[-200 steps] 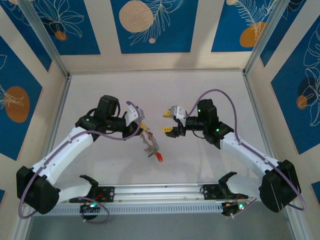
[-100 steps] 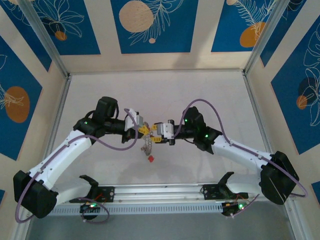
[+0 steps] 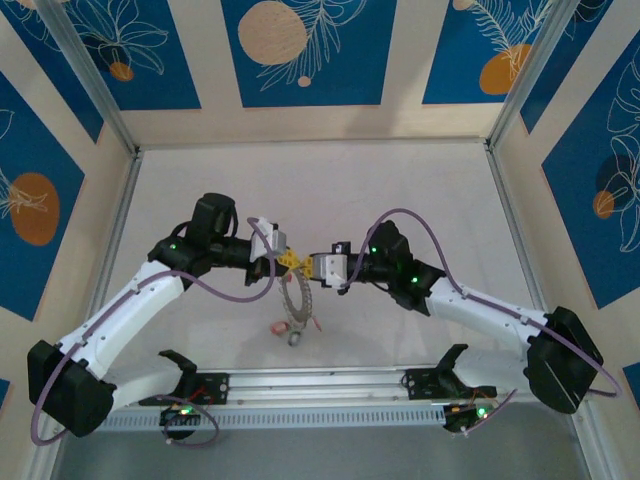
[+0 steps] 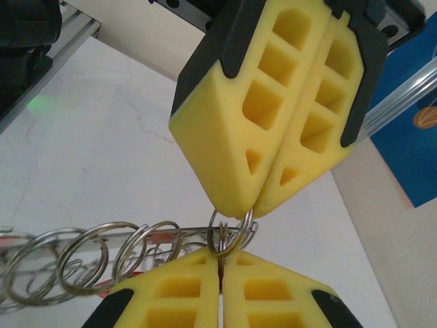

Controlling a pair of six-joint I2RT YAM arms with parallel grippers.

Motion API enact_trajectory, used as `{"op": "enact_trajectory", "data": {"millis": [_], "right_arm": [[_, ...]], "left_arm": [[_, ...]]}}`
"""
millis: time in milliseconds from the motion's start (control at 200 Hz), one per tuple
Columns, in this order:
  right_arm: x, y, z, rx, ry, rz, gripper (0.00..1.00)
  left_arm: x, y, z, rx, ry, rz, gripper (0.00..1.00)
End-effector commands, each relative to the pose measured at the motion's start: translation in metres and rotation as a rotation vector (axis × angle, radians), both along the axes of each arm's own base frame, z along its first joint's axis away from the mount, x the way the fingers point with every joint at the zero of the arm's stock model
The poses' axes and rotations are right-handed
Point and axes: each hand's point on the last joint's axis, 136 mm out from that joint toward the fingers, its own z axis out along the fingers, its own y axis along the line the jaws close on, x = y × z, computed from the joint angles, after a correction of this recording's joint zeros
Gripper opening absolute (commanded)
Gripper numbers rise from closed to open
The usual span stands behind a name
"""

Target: Put the keys on the keyring

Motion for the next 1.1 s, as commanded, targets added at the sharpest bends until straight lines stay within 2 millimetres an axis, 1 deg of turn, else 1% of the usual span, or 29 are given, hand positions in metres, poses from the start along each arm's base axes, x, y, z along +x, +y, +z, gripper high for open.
{"op": "enact_trajectory", "data": {"millis": [0, 40, 125, 275, 450, 565, 670, 715, 770, 840, 1020, 1095], "right_arm": [[-0.003, -0.007, -0.011, -0.023, 0.010, -0.025, 0.10], [-0.004, -0.008, -0.011, -0.020, 0.017, -0.023, 0.12], [-0.007, -0.009, -0.008, -0.001, 0.030, -0.020, 0.21], [-0.012, -0.007, -0.001, 0.033, 0.050, 0.006, 0.22], [-0.010, -0.007, 0.014, 0.112, 0.065, -0.002, 0.27], [-0.010, -0.010, 0.021, 0.140, 0.083, 0.002, 0.28], [-0.014, -0.011, 0.024, 0.151, 0.089, 0.012, 0.35], [-0.014, -0.012, 0.025, 0.155, 0.088, 0.011, 0.36], [-0.016, -0.013, 0.027, 0.161, 0.091, 0.012, 0.35], [-0.017, -0.014, 0.029, 0.162, 0.096, 0.015, 0.31], [-0.014, -0.013, 0.022, 0.139, 0.109, 0.007, 0.21], [-0.014, -0.012, 0.021, 0.130, 0.113, 0.012, 0.21]], "left_arm": [[-0.011, -0.007, 0.025, -0.098, -0.045, -0.082, 0.00], [-0.011, -0.008, 0.024, -0.103, -0.043, -0.089, 0.00], [-0.011, -0.008, 0.025, -0.105, -0.046, -0.091, 0.00], [-0.013, -0.010, 0.028, -0.134, -0.039, -0.111, 0.00], [-0.015, -0.011, 0.027, -0.139, -0.036, -0.131, 0.00], [-0.016, -0.012, 0.026, -0.138, -0.038, -0.141, 0.00], [-0.018, -0.012, 0.024, -0.139, -0.037, -0.157, 0.00], [-0.020, -0.011, 0.024, -0.141, -0.038, -0.172, 0.00], [-0.021, -0.011, 0.022, -0.139, -0.040, -0.181, 0.00], [-0.022, -0.012, 0.021, -0.136, -0.035, -0.187, 0.00], [-0.025, -0.012, 0.021, -0.136, -0.045, -0.204, 0.00], [-0.025, -0.012, 0.021, -0.135, -0.045, -0.207, 0.00]]}}
